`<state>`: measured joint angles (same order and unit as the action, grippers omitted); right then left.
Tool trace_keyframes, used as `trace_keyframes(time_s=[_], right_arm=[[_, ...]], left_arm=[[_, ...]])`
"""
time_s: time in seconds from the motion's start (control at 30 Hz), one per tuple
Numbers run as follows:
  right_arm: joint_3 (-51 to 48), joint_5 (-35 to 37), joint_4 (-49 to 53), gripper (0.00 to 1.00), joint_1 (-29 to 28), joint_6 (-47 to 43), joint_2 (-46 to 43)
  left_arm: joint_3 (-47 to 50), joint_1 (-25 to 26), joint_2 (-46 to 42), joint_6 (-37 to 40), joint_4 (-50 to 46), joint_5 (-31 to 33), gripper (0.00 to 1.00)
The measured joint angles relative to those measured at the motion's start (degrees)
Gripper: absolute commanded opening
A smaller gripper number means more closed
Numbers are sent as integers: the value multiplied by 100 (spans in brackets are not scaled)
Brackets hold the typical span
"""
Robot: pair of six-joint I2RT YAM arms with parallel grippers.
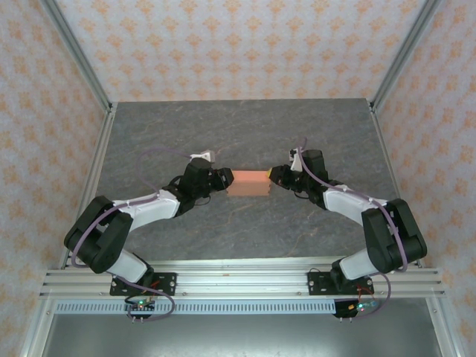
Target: Fold the paper box
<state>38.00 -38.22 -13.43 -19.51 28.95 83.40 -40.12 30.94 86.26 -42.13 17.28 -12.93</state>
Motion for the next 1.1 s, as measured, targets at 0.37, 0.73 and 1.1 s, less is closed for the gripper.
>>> trace_keyframes(time_s=[0.37, 0.73, 1.1], right_arm=[[-4, 81, 33, 14, -11, -4, -33], [-4, 186, 74, 14, -85, -22, -87], [-20, 407, 201, 14, -212, -24, -188]], left_arm=[[17, -35, -151, -26, -315, -175, 60], [273, -35, -372, -146, -323, -339, 67], [367, -35, -531, -157, -291, -470, 74]])
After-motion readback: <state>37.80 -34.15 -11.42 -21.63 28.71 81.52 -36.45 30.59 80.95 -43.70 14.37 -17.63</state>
